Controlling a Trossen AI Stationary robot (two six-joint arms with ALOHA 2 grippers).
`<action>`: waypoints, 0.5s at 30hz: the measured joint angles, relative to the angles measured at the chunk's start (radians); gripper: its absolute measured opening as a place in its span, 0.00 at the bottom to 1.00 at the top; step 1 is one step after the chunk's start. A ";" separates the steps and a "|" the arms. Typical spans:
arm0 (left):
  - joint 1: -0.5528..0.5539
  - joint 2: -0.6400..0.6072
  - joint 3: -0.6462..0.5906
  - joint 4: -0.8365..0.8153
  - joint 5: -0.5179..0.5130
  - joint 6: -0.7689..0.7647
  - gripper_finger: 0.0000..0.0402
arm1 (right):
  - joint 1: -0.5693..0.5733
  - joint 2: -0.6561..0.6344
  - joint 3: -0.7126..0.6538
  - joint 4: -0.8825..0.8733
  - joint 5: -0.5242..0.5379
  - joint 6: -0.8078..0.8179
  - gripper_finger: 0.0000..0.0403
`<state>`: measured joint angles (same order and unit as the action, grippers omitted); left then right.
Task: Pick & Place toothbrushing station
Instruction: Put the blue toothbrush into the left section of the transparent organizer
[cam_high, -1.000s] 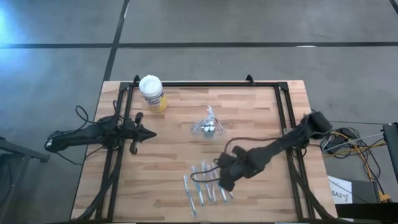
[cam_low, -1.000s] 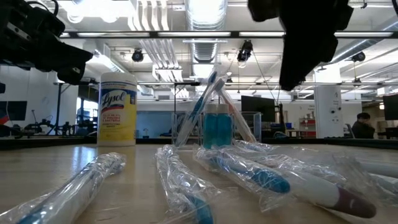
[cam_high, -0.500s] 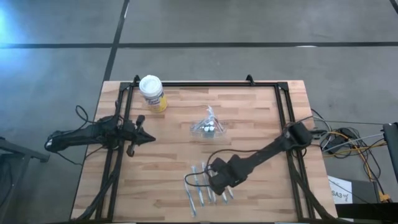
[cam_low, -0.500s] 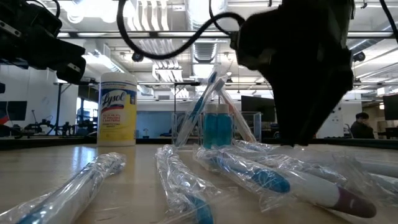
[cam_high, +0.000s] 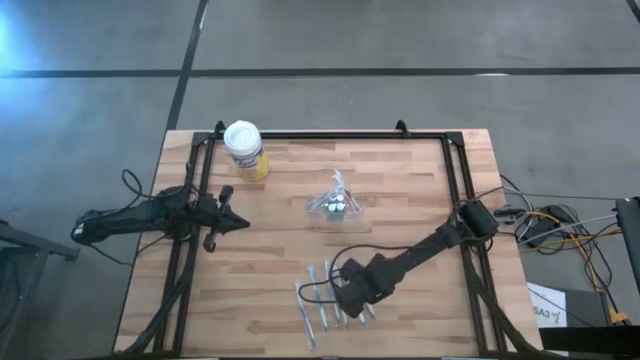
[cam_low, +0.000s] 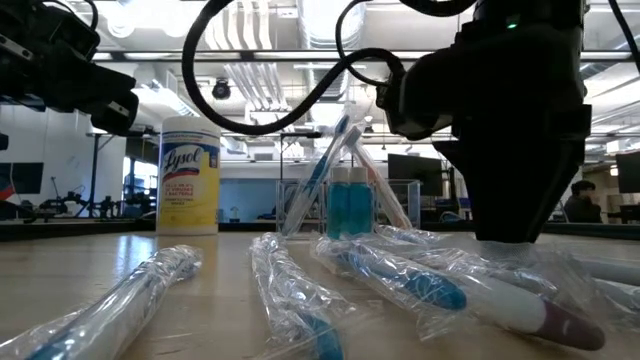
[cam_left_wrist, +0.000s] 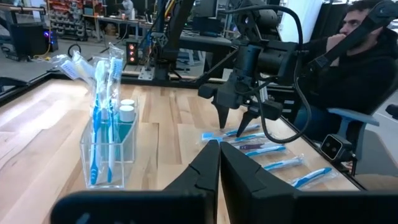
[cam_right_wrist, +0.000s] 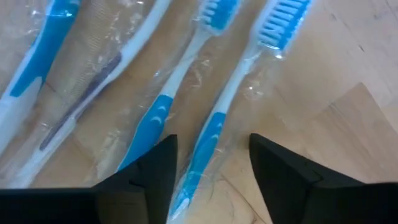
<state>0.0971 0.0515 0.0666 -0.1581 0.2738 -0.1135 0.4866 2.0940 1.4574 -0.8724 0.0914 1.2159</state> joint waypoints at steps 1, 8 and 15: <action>0.000 0.000 0.000 0.000 0.000 0.001 0.04 | 0.000 0.000 0.000 0.001 -0.006 -0.012 0.44; 0.000 0.001 0.000 0.000 0.000 0.005 0.03 | 0.000 0.000 -0.001 0.004 -0.010 -0.100 0.21; 0.000 0.001 0.000 0.000 0.000 0.005 0.04 | 0.000 -0.012 -0.005 -0.006 0.014 -0.147 0.04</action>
<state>0.0971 0.0521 0.0662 -0.1581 0.2733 -0.1089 0.4870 2.0824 1.4525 -0.8786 0.1052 1.0689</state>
